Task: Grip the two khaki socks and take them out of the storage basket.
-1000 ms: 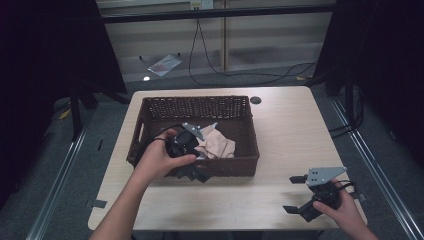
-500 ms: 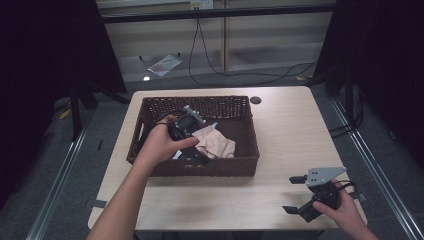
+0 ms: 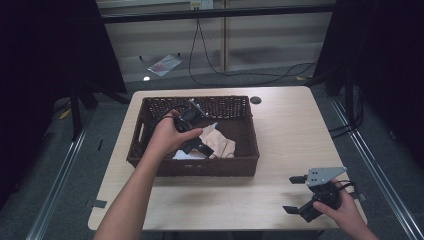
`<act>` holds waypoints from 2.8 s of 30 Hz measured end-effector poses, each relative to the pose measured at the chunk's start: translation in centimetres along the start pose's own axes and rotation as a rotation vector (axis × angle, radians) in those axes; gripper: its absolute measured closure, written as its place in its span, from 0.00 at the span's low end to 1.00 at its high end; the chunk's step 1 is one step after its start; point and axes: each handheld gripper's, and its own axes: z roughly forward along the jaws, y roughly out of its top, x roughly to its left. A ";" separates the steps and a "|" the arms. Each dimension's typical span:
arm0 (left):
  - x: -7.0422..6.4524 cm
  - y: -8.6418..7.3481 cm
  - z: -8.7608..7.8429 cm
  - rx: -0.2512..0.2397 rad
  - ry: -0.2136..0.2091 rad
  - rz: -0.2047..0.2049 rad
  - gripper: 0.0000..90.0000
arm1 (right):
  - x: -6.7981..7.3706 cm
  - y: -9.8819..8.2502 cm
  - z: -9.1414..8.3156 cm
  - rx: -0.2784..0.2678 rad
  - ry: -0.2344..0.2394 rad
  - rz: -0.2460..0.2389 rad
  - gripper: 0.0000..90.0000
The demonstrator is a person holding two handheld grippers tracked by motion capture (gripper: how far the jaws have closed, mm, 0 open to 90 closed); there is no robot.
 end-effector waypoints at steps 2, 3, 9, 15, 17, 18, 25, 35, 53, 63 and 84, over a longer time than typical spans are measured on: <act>0.4 0.1 0.4 0.011 0.006 -0.009 0.07 | 0.0 0.0 0.0 -0.001 0.001 0.001 0.03; 0.4 0.1 0.4 0.011 0.006 -0.009 0.07 | 0.0 0.0 0.0 -0.001 0.001 0.001 0.03; 1.2 0.3 1.6 0.017 0.023 -0.019 0.07 | 0.0 0.0 -0.1 0.001 0.000 -0.001 0.03; 2.2 0.4 2.6 -0.003 0.070 -0.053 0.07 | 0.0 0.0 -0.1 -0.002 0.003 0.002 0.03; 2.3 0.4 2.7 0.007 0.080 -0.041 0.09 | 0.0 0.0 -0.1 -0.001 -0.001 0.002 0.03; 2.4 0.4 2.8 0.009 0.087 -0.035 0.09 | 0.0 0.0 -0.1 -0.001 -0.001 0.002 0.03; 3.4 0.2 3.4 0.016 0.109 -0.070 0.25 | 0.0 0.0 -0.1 -0.001 0.003 0.000 0.03; 4.2 0.3 4.3 0.023 0.144 -0.057 0.45 | 0.0 0.0 0.0 0.000 0.005 0.000 0.03; 5.2 0.5 5.8 0.045 0.176 -0.062 0.59 | 0.1 0.0 -0.1 -0.015 0.019 0.015 0.03; 5.2 0.4 5.6 0.060 0.183 -0.053 0.94 | 0.0 0.0 -0.2 -0.021 0.023 0.012 0.03; 5.2 0.2 4.1 0.021 0.162 -0.105 0.90 | 0.0 0.0 -0.2 -0.017 0.021 0.014 0.03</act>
